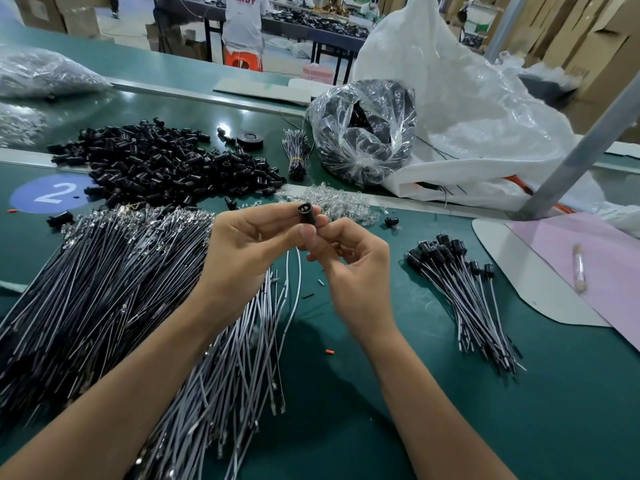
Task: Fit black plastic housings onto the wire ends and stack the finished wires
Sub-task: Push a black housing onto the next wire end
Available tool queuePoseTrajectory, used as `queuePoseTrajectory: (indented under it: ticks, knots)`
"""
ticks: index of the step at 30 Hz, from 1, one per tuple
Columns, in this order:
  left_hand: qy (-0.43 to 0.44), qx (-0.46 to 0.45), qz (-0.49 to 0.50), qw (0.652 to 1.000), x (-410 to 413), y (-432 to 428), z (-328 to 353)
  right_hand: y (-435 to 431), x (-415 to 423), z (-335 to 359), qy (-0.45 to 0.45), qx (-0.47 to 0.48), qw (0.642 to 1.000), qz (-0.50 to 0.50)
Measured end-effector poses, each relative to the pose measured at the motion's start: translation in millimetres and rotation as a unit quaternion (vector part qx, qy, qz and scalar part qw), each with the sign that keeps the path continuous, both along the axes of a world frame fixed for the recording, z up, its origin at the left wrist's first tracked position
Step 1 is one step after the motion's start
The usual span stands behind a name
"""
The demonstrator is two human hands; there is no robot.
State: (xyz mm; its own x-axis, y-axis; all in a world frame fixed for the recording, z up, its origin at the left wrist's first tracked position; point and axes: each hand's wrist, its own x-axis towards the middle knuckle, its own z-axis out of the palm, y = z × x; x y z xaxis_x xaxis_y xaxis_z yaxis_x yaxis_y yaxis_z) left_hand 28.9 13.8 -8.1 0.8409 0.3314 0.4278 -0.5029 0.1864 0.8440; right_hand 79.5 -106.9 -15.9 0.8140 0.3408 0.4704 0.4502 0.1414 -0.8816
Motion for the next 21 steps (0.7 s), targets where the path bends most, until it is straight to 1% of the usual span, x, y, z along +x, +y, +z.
queuePoseTrajectory:
  ticks: [5, 13, 16, 18, 21]
  knots:
    - [-0.007, -0.015, 0.000, 1.000, -1.3, -2.9, 0.1, 2.1, -2.1, -0.2, -0.006, 0.025, 1.000, 0.017]
    - [-0.029, -0.007, 0.019, 0.999, -3.7, -0.1, 5.5, 4.5, -1.7, -2.2, 0.004, 0.020, 0.999, 0.043]
    - [-0.028, 0.002, 0.031, 0.999, -4.4, 1.6, 5.8, 4.9, -3.3, -3.4, 0.001, 0.016, 0.999, 0.039]
    - [-0.020, 0.006, 0.038, 0.999, -4.2, 2.2, 4.8, 6.1, -4.0, -5.0, -0.010, 0.014, 1.000, 0.023]
    - [0.005, 0.002, 0.046, 0.999, -2.3, 1.7, 3.8, 6.6, -4.0, -6.3, -0.065, -0.013, 0.998, -0.005]
